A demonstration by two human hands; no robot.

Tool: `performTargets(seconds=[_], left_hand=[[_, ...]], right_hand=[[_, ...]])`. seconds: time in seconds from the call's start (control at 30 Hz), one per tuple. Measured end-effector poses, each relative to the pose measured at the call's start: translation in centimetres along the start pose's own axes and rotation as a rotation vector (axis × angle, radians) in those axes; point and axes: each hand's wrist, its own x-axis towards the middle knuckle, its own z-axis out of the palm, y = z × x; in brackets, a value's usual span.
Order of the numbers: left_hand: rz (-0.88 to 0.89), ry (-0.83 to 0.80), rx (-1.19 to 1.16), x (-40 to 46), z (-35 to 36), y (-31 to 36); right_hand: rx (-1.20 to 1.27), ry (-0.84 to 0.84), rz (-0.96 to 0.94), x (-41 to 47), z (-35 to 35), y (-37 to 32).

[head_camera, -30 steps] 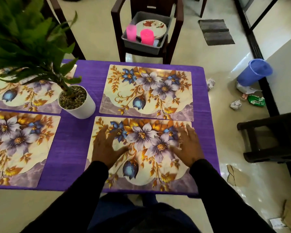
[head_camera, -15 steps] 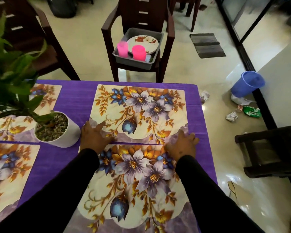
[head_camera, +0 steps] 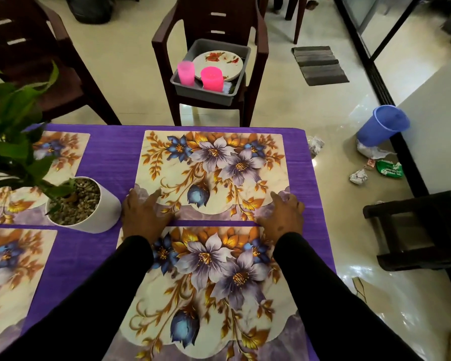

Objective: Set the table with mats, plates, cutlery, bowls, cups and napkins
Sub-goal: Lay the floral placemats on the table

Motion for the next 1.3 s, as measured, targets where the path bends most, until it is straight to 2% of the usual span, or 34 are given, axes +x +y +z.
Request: performTargets(seconds=[0.63,1.3], left_hand=[[0.068,0.043,0.011,-0.7,-1.2,1.4],[0.035,0.004,-0.015,-1.1,-1.6,1.8]], right_hand=[[0.004,-0.017,0.020,-0.2,-0.5,-0.5],[-0.046,-0.021,0.000,0.2,-0.1,-0.3]])
